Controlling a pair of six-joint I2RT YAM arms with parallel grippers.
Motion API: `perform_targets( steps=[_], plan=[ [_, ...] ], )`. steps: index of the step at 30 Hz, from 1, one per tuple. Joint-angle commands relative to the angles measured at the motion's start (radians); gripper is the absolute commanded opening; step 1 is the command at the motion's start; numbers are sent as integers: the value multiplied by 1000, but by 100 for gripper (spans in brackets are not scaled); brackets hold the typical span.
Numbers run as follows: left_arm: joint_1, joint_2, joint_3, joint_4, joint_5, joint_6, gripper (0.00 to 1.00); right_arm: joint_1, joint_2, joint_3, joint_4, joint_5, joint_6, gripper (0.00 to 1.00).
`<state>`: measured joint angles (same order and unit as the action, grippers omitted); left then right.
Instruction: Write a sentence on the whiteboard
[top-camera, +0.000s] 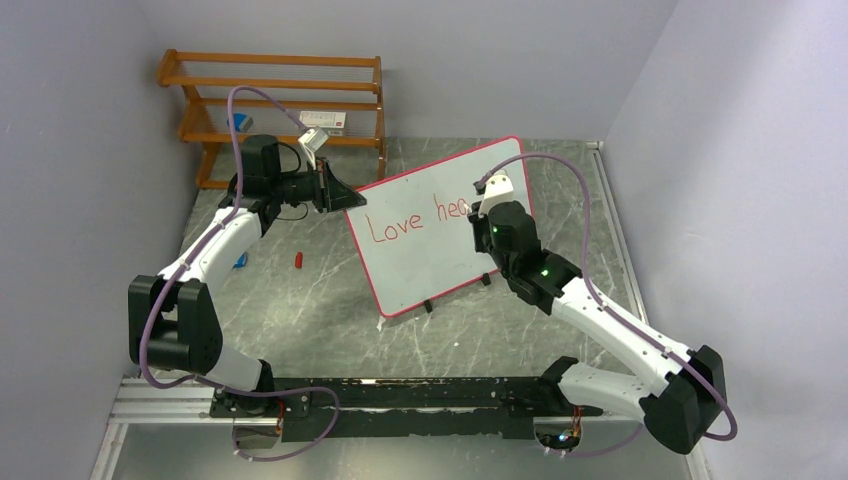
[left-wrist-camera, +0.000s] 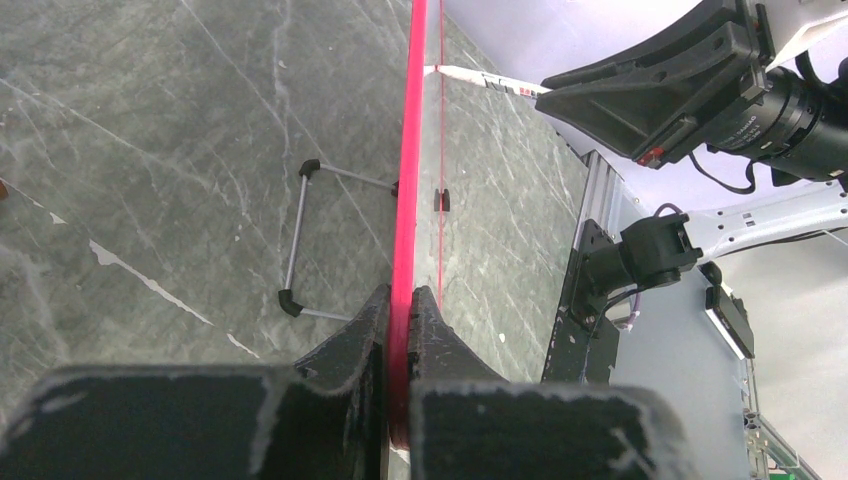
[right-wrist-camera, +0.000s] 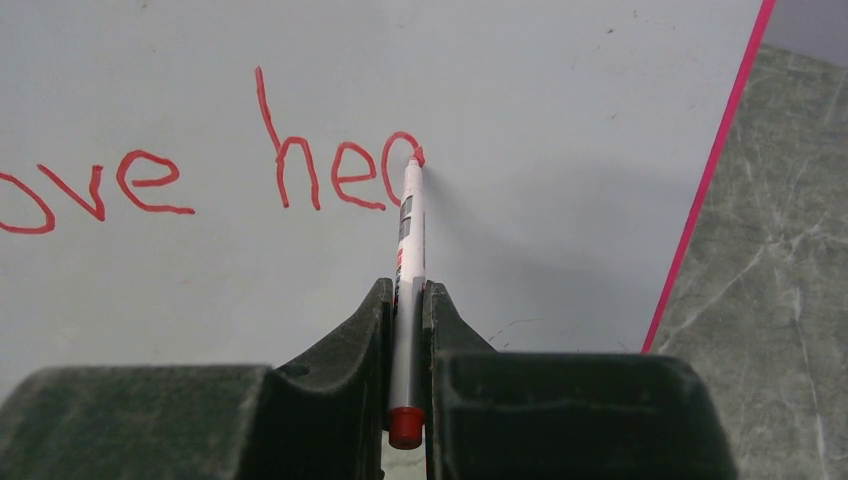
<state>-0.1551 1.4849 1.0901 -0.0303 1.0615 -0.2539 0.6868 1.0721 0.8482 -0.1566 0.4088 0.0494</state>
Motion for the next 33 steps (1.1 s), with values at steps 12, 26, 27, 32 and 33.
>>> perform_targets(
  steps=[12, 26, 27, 32, 33],
  plan=[
    [-29, 41, -18, -104, -53, 74, 5, -7, -33, -47, -68, 6, 25, 0],
    [-29, 42, -18, -107, -55, 76, 5, -9, -52, -53, -26, 32, 23, 0],
    [-29, 41, -18, -107, -55, 75, 5, -9, -51, -51, -22, 37, 20, 0],
    [-29, 41, -19, -108, -57, 77, 5, -10, -66, -39, -6, 30, 12, 0],
    [-29, 40, -18, -108, -58, 77, 5, -11, -71, -34, -4, 26, 12, 0]
  ],
)
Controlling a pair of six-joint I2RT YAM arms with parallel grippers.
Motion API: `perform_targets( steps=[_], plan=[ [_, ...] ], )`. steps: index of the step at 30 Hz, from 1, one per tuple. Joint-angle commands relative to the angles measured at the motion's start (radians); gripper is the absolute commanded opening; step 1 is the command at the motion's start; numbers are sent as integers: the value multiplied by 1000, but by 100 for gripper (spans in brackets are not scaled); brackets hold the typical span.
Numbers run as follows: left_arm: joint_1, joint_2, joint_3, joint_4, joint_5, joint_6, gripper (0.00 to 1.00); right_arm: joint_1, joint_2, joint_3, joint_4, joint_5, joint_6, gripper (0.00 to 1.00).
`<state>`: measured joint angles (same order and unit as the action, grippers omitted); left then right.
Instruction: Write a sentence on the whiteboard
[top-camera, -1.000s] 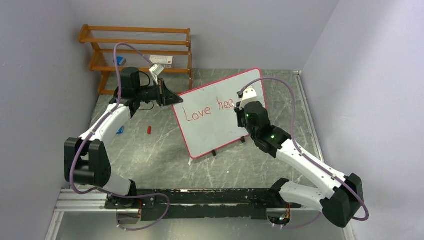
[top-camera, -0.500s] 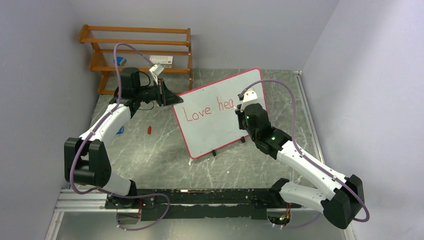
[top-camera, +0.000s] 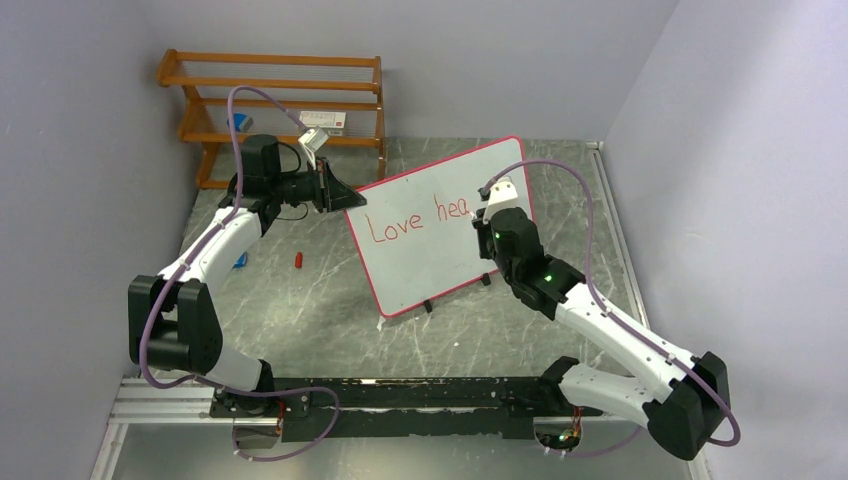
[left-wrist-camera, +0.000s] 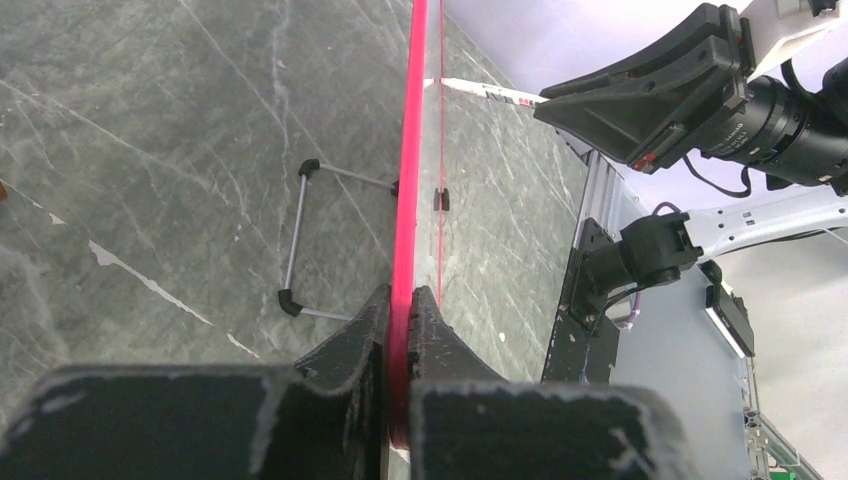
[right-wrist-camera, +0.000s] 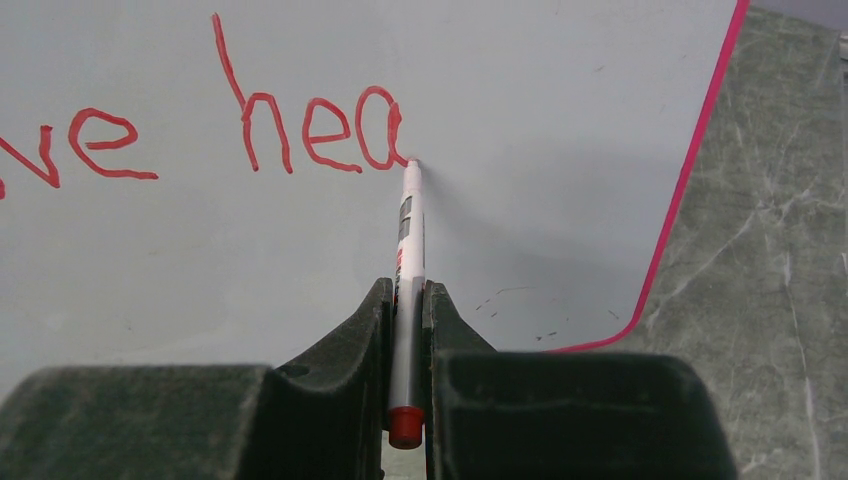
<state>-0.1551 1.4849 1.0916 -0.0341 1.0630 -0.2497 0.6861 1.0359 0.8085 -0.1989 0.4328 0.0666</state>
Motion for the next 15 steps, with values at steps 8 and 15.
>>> perform_targets(
  steps=[8, 15],
  plan=[
    [-29, 40, -19, -104, -59, 70, 5, -34, -29, 37, 53, -29, -23, 0],
    [-29, 42, -21, -102, -55, 70, 5, -55, 6, 75, 79, -66, -47, 0]
  ],
)
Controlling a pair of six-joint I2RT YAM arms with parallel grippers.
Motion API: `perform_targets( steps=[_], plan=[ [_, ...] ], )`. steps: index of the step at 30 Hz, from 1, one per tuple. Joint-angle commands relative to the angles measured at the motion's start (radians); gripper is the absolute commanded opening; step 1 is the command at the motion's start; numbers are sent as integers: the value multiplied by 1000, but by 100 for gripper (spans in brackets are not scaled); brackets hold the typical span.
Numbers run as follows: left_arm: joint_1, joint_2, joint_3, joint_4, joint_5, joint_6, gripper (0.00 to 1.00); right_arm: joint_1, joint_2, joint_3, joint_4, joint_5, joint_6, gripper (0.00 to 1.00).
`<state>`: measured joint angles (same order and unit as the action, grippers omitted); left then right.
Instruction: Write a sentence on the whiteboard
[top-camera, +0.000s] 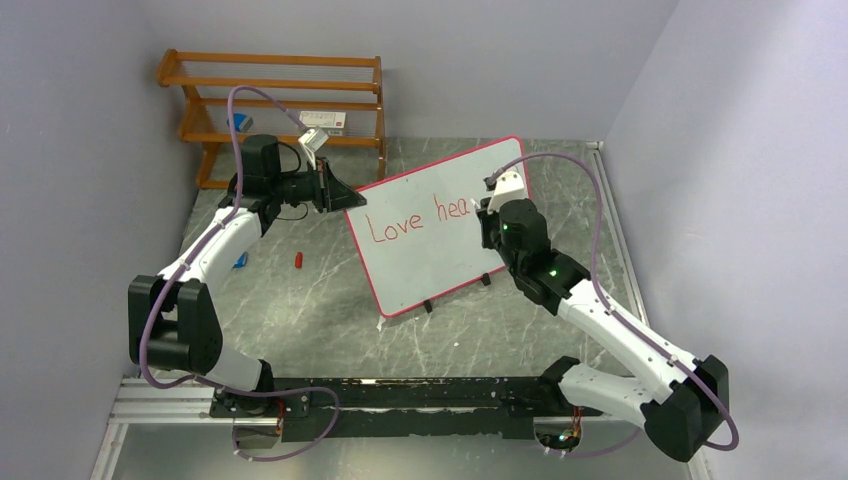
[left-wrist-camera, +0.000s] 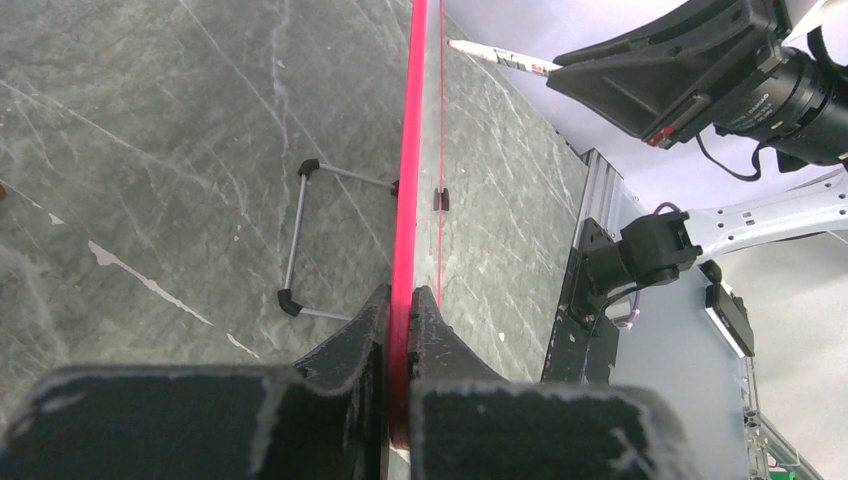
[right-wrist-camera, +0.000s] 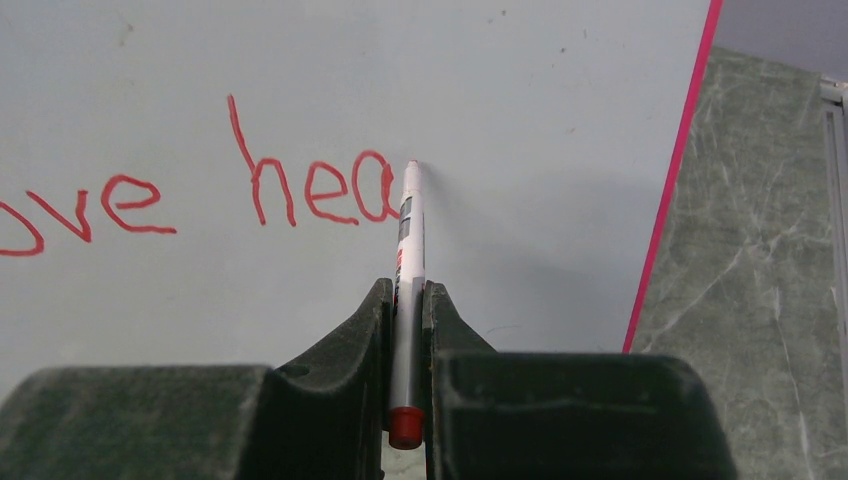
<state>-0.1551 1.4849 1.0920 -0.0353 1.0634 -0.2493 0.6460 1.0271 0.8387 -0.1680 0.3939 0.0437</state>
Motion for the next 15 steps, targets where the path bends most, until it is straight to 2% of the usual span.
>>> perform_targets(
  steps=[1, 15],
  plan=[
    [-29, 42, -21, -101, -57, 69, 5, -16, 20, 51, 52, -33, -27, 0],
    [-29, 46, -19, -103, -57, 70, 5, -38, 77, 98, 85, -59, -36, 0]
  ],
)
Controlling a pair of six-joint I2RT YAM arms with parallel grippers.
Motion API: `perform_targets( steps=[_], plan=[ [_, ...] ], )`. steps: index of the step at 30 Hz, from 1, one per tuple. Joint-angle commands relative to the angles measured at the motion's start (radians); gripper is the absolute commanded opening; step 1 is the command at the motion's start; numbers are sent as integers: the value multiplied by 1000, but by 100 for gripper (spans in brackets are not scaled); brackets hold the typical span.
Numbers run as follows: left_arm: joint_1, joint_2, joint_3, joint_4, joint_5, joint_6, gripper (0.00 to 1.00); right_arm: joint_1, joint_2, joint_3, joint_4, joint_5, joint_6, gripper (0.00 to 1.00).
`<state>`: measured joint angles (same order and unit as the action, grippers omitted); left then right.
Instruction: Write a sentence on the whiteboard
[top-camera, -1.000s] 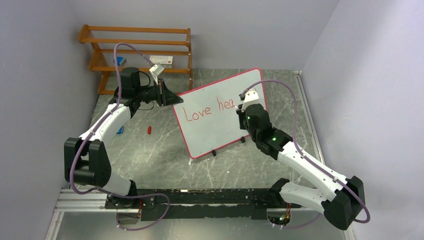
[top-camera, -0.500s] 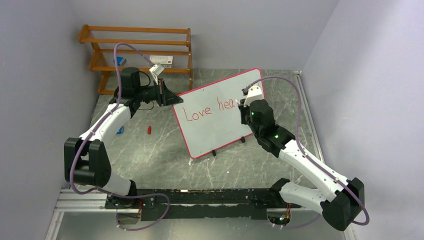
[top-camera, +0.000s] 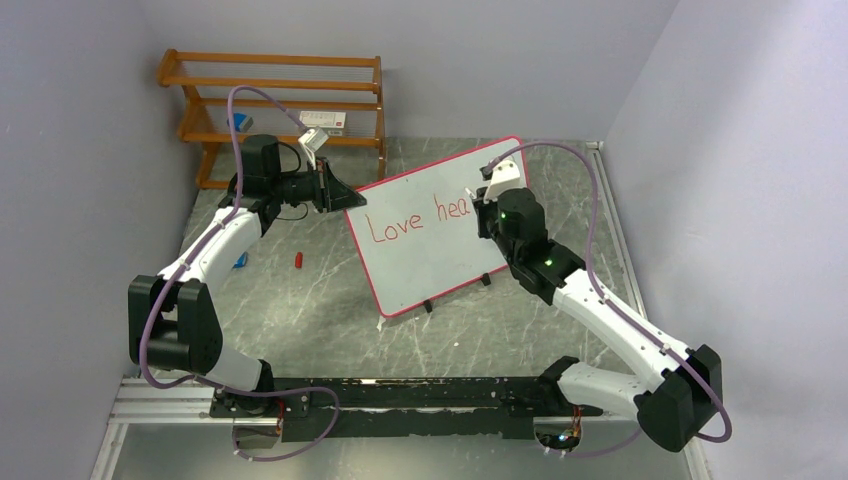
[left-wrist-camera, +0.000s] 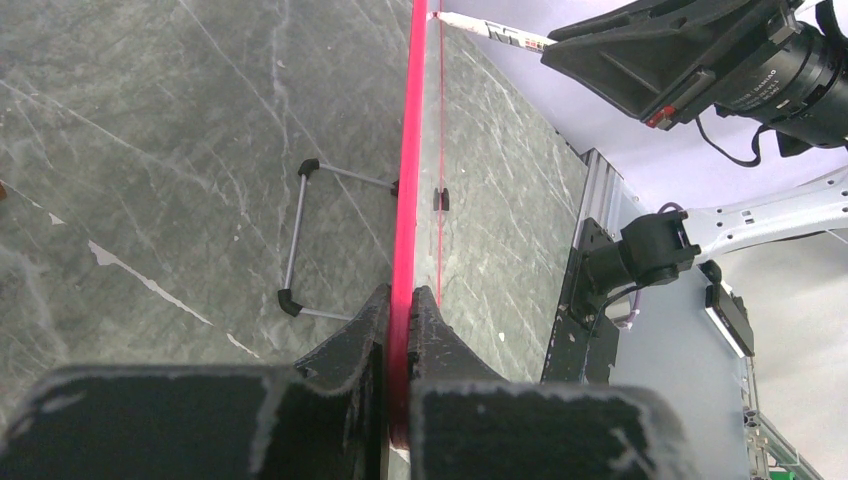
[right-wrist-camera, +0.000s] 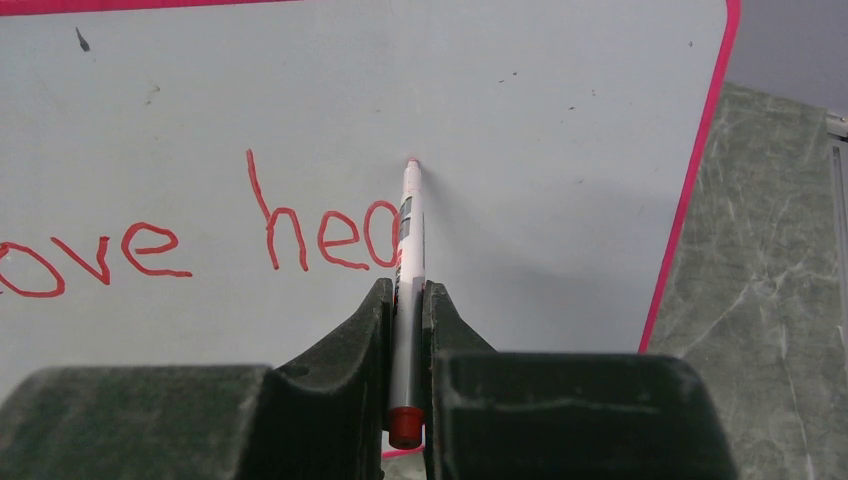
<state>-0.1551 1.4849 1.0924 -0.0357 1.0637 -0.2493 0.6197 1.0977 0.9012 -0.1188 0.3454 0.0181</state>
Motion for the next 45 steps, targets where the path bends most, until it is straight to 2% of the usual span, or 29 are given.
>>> perform_targets(
  steps=[1, 45],
  plan=[
    [-29, 47, -18, -104, -58, 71, 5, -14, 10, 39, 36, -12, -10, 0],
    [-29, 52, -16, -108, -62, 73, 5, -20, -58, -88, -115, -42, 48, 0]
  ],
)
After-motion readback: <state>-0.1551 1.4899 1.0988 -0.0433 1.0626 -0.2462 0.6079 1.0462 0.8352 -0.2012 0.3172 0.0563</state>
